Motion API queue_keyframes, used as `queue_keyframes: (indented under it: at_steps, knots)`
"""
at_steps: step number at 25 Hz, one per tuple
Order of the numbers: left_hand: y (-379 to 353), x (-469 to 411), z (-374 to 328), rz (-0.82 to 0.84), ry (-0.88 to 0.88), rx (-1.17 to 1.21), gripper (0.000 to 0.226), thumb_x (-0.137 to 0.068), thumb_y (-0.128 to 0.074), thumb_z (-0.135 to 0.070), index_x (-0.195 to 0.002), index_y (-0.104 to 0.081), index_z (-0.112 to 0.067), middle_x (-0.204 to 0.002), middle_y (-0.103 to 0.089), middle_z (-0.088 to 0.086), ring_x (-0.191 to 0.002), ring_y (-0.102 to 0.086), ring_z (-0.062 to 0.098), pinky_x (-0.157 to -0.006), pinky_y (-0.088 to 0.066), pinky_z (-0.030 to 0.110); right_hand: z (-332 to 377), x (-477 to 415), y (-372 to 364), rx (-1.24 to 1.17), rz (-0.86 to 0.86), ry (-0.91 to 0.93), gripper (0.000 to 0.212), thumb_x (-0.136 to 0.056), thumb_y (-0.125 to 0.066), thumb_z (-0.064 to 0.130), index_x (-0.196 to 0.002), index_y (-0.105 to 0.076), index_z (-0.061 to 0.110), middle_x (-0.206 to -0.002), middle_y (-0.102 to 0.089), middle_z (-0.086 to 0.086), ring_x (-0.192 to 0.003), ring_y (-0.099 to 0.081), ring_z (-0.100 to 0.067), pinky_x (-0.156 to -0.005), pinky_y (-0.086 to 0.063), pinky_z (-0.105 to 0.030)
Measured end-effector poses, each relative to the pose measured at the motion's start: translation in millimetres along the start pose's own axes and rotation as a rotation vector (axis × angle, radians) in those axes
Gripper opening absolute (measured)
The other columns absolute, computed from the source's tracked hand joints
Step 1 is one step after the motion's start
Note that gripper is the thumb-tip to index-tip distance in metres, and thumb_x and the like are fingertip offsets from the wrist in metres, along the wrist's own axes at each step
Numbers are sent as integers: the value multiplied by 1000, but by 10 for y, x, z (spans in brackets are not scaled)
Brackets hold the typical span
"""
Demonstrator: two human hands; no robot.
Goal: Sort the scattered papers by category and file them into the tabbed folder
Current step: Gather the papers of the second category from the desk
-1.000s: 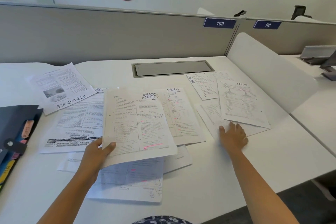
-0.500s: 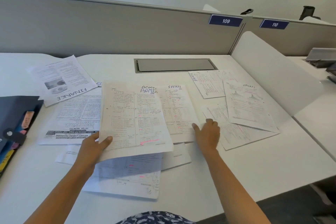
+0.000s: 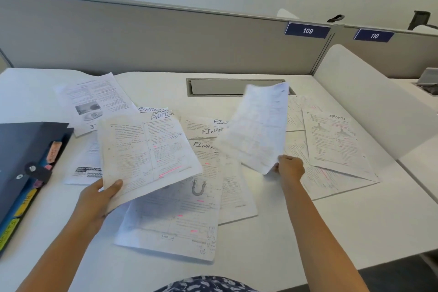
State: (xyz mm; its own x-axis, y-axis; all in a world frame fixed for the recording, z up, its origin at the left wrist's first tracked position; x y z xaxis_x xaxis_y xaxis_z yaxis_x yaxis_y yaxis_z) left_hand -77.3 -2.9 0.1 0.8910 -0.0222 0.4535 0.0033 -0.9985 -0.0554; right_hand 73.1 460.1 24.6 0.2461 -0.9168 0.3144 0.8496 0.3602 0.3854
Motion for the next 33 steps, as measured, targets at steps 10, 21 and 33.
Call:
queue_keyframes:
  at_steps: [10,21,33]
  knots:
    - [62,27,136,-23,51,48,38,-91,-58,-7,-129,-54,-4,-119,-60,12,-101,-58,27,-74,-53,31,-115,687,-564,524,132,328,55,-86,-65,29,-122,-44,-7,-116,-59,-20,-108,-57,-35,-85,-47,-34]
    - [137,84,243,-41,79,85,37,-92,-57,-6,-128,-54,-3,-115,-61,11,-82,-61,16,-62,-56,25,-36,974,-716,420,147,487,37,-84,-60,9,-58,-35,16,-55,-38,3,-50,-28,-14,-47,-21,-25]
    - [311,-81,209,-20,89,47,45,-90,-60,-10,-134,-51,-7,-124,-60,12,-102,-58,29,-84,-49,39,94,1131,-732,498,-53,779,53,-88,-58,6,-138,-39,6,-136,-45,-16,-127,-40,-30,-106,-35,-34]
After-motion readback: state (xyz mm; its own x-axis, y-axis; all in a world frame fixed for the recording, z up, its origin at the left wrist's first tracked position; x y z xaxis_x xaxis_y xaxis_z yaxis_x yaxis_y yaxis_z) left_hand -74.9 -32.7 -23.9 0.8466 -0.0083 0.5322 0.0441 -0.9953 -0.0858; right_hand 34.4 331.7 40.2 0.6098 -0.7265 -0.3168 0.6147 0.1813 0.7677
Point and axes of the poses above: each hand's wrist, its own x-axis away from the middle knuckle, its own y-axis out of the back of the hand, z = x × y, the point moved 7 cm from there along -x, towards the middle knuckle
